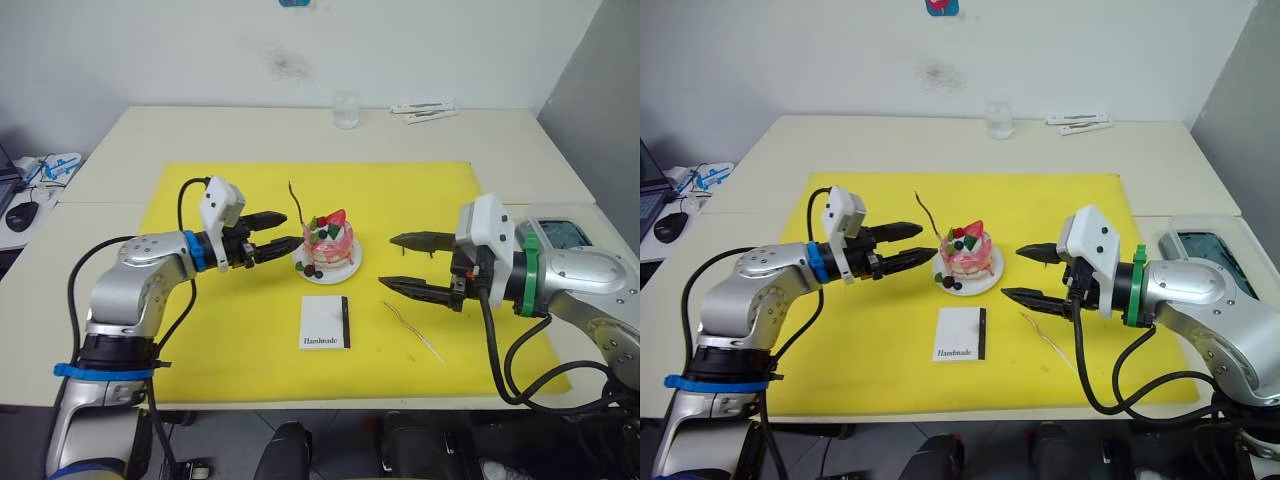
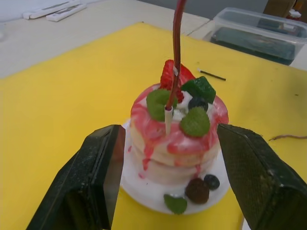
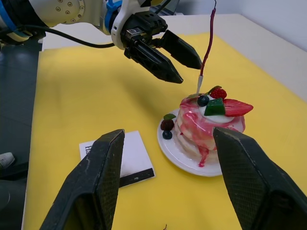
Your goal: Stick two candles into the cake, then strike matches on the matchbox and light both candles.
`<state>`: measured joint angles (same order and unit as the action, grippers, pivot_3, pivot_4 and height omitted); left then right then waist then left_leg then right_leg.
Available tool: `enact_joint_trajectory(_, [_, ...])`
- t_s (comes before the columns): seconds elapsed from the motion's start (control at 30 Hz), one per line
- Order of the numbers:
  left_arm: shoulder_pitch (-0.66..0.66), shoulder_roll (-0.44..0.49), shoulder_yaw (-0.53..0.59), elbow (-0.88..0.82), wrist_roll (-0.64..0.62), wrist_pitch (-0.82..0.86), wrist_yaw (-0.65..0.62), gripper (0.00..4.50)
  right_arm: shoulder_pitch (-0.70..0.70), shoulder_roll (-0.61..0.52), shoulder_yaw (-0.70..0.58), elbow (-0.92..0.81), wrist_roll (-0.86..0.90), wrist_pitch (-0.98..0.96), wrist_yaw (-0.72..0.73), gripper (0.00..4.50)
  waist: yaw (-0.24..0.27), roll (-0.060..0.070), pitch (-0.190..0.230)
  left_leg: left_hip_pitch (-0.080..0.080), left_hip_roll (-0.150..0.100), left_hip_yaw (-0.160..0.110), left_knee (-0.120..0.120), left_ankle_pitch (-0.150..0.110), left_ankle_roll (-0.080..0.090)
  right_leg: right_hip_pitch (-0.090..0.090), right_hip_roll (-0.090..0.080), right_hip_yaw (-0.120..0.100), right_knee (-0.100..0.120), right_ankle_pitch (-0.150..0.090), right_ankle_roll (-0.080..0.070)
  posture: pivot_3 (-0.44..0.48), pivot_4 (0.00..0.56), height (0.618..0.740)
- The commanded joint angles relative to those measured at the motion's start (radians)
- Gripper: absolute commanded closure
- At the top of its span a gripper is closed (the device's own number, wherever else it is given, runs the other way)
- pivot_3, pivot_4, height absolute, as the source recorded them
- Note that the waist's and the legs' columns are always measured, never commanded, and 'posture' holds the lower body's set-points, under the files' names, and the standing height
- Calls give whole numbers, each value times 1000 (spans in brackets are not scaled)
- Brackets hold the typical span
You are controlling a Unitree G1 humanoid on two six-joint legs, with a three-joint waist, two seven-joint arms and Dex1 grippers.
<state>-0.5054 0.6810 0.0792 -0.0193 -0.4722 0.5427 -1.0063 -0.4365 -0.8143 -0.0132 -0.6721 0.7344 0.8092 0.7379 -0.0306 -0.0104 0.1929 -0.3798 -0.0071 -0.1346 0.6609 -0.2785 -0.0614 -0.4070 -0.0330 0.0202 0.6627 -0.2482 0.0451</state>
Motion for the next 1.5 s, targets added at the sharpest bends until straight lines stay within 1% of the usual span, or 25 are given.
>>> enact_joint_trajectory(0.03, [58, 101, 64, -101, -21, -11, -59, 1102, 19, -39, -67, -19, 17, -17, 31, 1451, -1, 0, 0, 0, 0, 0, 0, 0, 0, 0, 0, 0, 0, 0, 0, 0, 150, 740])
enact_joint_trajectory(0.07, [81, 127, 76, -119, -24, -12, -71, 1102, 28, -54, -80, -19, 23, -10, 39, 1451, -1, 0, 0, 0, 0, 1, -1, 0, 0, 0, 0, 1, 0, 0, 0, 0, 150, 740])
enact_joint_trajectory(0.17, [206, 227, 123, -204, -19, -51, -139, 1074, 67, -117, -126, -22, 37, 16, 73, 882, 0, 0, 0, 0, 0, 1, -1, 0, 0, -1, 0, 1, -1, 0, -1, 0, 150, 740])
enact_joint_trajectory(0.23, [277, 257, 150, -272, -42, -47, -160, 1074, 88, -151, -149, -26, 45, 20, 93, 187, 0, 0, 0, 0, 0, 1, -1, 0, 0, 0, 0, 1, -1, -1, -1, 0, 150, 740])
enact_joint_trajectory(0.27, [301, 263, 160, -297, -53, -43, -162, 1074, 95, -163, -156, -28, 47, 20, 97, 22, 1, 0, 0, 0, 0, 1, -1, 0, 0, 0, -1, 1, -1, -1, -1, 0, 150, 740])
enact_joint_trajectory(0.4, [458, 262, 195, -490, -129, -5, -170, 1074, 176, -255, -192, -66, 31, 32, 135, 22, 5, 0, 0, 0, 0, 1, -1, 0, 0, 0, -1, 0, -1, -2, 1, 0, 150, 740])
enact_joint_trajectory(0.5, [541, 271, 185, -580, -140, -23, -188, 1074, 252, -285, -158, -97, -44, 18, 101, 22, 4, 0, 0, 0, 1, 1, -1, 0, 0, 1, -1, 0, -2, -2, 1, 0, 150, 740])
enact_joint_trajectory(0.57, [569, 262, 163, -614, -134, -43, -185, 1074, 309, -265, -114, -120, -114, 19, 28, 22, 4, 0, 0, 0, 1, 1, -1, 0, 0, 1, -1, 0, -1, -2, 2, 0, 150, 740])
enact_joint_trajectory(0.7, [564, 247, 116, -647, -138, -44, -168, 1074, 372, -192, -44, -161, -184, 63, -106, 22, 4, 0, 0, 1, 1, 1, -1, 0, 0, 1, 0, 0, -1, -2, 1, 0, 150, 740])
enact_joint_trajectory(0.87, [525, 235, 72, -661, -153, -41, -154, 1074, 395, -115, 27, -183, -246, 134, -230, 22, 3, 0, 0, 1, 1, 2, 0, 0, 0, 1, 0, 1, -1, -2, 1, 0, 150, 740])
enact_joint_trajectory(1.03, [494, 230, 48, -668, -171, -34, -146, 1074, 434, -76, 65, -196, -280, 163, -280, 22, 3, 0, 0, 0, 1, 2, 0, 0, 0, 1, 0, 0, -1, -2, 2, 0, 150, 740])
enact_joint_trajectory(1.1, [480, 226, 48, -673, -204, -16, -137, 1074, 448, -67, 89, -204, -289, 164, -284, 22, 3, 0, 0, 0, 1, 2, -1, 0, 0, 1, 0, 0, -1, -2, 2, 0, 150, 740])
enact_joint_trajectory(1.3, [463, 235, 39, -687, -239, -14, -143, 1074, 485, -62, 123, -196, -335, 156, -297, 22, 3, 0, 0, 0, 1, 2, -1, 0, 0, 1, 0, 0, -1, -2, 2, 0, 150, 740])
enact_joint_trajectory(1.4, [455, 236, 28, -692, -239, -16, -139, 1074, 496, -47, 118, -190, -337, 160, -300, 598, 3, 0, 0, 0, 1, 2, -1, 0, 0, 1, 0, 0, -1, -2, 1, 0, 150, 740])
enact_joint_trajectory(1.5, [446, 234, 18, -692, -234, -20, -132, 1074, 502, -25, 108, -187, -330, 176, -305, 1626, 4, 0, 0, 0, 1, 1, -1, 0, 0, 1, 0, 0, -1, -2, 1, 0, 150, 740])
